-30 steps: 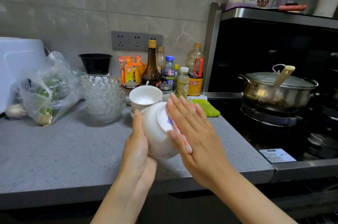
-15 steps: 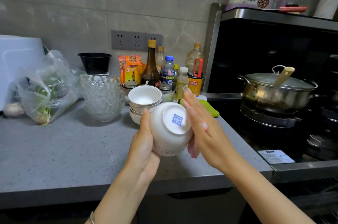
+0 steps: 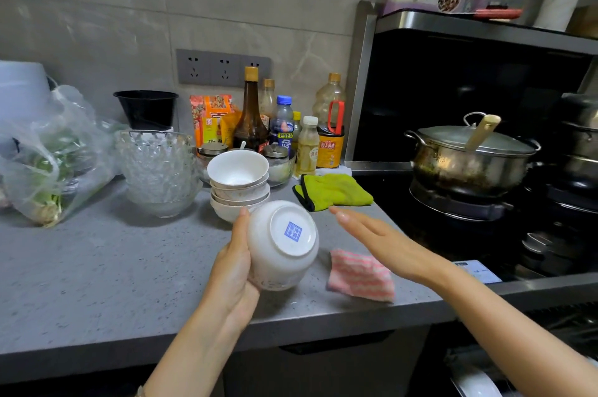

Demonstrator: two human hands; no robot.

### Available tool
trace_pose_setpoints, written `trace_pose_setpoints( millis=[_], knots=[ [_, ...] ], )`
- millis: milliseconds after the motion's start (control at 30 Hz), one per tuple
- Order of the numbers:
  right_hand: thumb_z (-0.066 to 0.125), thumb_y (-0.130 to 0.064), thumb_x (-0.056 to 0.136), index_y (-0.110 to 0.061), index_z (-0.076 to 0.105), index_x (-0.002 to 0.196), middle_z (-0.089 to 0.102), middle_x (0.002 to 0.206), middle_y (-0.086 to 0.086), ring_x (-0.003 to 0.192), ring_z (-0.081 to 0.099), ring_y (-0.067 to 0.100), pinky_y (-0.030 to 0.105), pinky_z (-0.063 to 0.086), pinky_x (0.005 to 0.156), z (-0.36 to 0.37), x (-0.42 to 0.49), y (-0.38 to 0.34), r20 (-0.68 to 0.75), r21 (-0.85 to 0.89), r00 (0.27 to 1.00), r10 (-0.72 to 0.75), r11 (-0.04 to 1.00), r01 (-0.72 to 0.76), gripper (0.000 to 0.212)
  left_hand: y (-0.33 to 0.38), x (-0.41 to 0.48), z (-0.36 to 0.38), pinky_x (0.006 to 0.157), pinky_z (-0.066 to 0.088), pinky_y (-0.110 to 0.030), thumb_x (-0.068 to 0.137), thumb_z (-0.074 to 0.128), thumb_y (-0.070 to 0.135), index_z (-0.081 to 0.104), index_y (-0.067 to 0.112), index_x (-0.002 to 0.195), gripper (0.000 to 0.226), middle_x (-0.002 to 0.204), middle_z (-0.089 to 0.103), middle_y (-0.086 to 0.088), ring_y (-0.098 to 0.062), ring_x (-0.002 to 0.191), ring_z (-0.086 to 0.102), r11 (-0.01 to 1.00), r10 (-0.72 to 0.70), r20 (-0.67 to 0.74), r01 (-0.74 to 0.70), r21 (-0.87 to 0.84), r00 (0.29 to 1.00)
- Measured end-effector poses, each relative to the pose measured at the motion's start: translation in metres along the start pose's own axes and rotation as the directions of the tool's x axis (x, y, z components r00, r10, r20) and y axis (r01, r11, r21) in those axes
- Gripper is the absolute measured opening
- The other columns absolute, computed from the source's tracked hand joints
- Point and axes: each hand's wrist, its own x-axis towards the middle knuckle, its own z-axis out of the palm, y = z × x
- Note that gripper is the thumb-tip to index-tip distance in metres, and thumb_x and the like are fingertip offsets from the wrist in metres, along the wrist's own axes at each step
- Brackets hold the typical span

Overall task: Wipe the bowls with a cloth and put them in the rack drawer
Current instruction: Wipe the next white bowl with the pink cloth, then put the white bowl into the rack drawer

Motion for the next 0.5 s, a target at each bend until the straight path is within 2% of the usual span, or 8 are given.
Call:
trace_pose_setpoints(
  millis=[67, 167, 233, 300, 367, 400, 500],
  knots=[
    [0.028, -0.066, 0.086, -0.038, 0.037, 0.144, 0.030, 0.142, -0.029, 0.128, 0.027, -0.011, 0.017, 0.020, 0.104, -0.002, -0.005, 0.008, 0.007, 0.079, 1.000, 0.010, 0.997, -0.010, 0.065, -0.004, -0.001, 0.003, 0.080, 0.049, -0.031, 0.097, 0.045, 0.041, 0.068, 0.017, 0.093, 0.033, 0.079, 0.075, 0.004, -0.004, 0.070, 0.070, 1.000, -0.009, -0.003, 0.009, 0.008, 1.000],
    [0.031, -0.068, 0.087, -0.042, 0.049, 0.131, 0.042, 0.144, -0.023, 0.130, 0.040, -0.006, 0.027, 0.030, 0.112, -0.007, -0.013, 0.022, -0.033, 0.225, 0.999, -0.002, 0.974, 0.010, 0.054, -0.013, -0.006, 0.015, 0.080, 0.050, -0.032, 0.095, 0.047, 0.042, 0.069, 0.017, 0.096, 0.033, 0.085, 0.076, 0.002, -0.005, 0.074, 0.071, 0.998, -0.042, 0.046, 0.040, 0.038, 0.998],
    [0.038, -0.064, 0.080, -0.035, 0.052, 0.128, 0.053, 0.138, -0.015, 0.123, 0.052, 0.000, 0.028, 0.040, 0.106, -0.013, -0.021, 0.031, -0.014, 0.395, 1.000, 0.008, 0.919, -0.002, 0.057, -0.023, -0.012, 0.027, 0.080, 0.051, -0.034, 0.092, 0.049, 0.045, 0.070, 0.018, 0.097, 0.035, 0.090, 0.076, -0.001, -0.007, 0.079, 0.071, 0.995, -0.078, 0.112, 0.071, 0.063, 0.991],
    [0.045, -0.056, 0.081, -0.026, 0.054, 0.130, 0.061, 0.131, -0.006, 0.115, 0.061, 0.009, 0.026, 0.048, 0.095, -0.021, -0.032, 0.044, 0.021, 0.534, 0.999, 0.035, 0.845, -0.041, 0.059, -0.036, -0.020, 0.043, 0.089, 0.051, -0.037, 0.084, 0.052, 0.050, 0.070, 0.017, 0.106, 0.044, 0.100, 0.075, -0.004, -0.010, 0.088, 0.070, 0.990, -0.122, 0.193, 0.106, 0.095, 0.974],
    [0.051, -0.052, 0.088, -0.022, 0.056, 0.130, 0.064, 0.127, 0.002, 0.110, 0.064, 0.016, 0.027, 0.052, 0.088, -0.031, -0.047, 0.058, 0.048, 0.615, 0.999, 0.021, 0.787, -0.046, 0.052, -0.052, -0.027, 0.060, 0.095, 0.050, -0.037, 0.077, 0.054, 0.055, 0.069, 0.016, 0.113, 0.055, 0.108, 0.073, -0.007, -0.013, 0.097, 0.069, 0.980, -0.177, 0.277, 0.144, 0.135, 0.944],
    [0.055, -0.052, 0.089, -0.024, 0.057, 0.131, 0.063, 0.128, 0.005, 0.112, 0.062, 0.019, 0.031, 0.053, 0.090, -0.038, -0.056, 0.068, 0.060, 0.637, 0.998, -0.001, 0.770, -0.038, 0.051, -0.061, -0.031, 0.069, 0.093, 0.051, -0.035, 0.075, 0.054, 0.056, 0.068, 0.016, 0.114, 0.057, 0.110, 0.072, -0.008, -0.014, 0.098, 0.068, 0.977, -0.197, 0.317, 0.157, 0.147, 0.928],
    [0.067, -0.052, 0.082, -0.026, 0.058, 0.131, 0.059, 0.131, 0.011, 0.118, 0.056, 0.029, 0.042, 0.050, 0.097, -0.055, -0.091, 0.103, 0.075, 0.737, 0.997, -0.024, 0.675, -0.039, 0.056, -0.091, -0.041, 0.097, 0.082, 0.054, -0.030, 0.076, 0.055, 0.051, 0.076, 0.021, 0.094, 0.041, 0.097, 0.074, -0.005, -0.010, 0.086, 0.068, 0.965, -0.253, 0.416, 0.200, 0.168, 0.873]
  ],
)
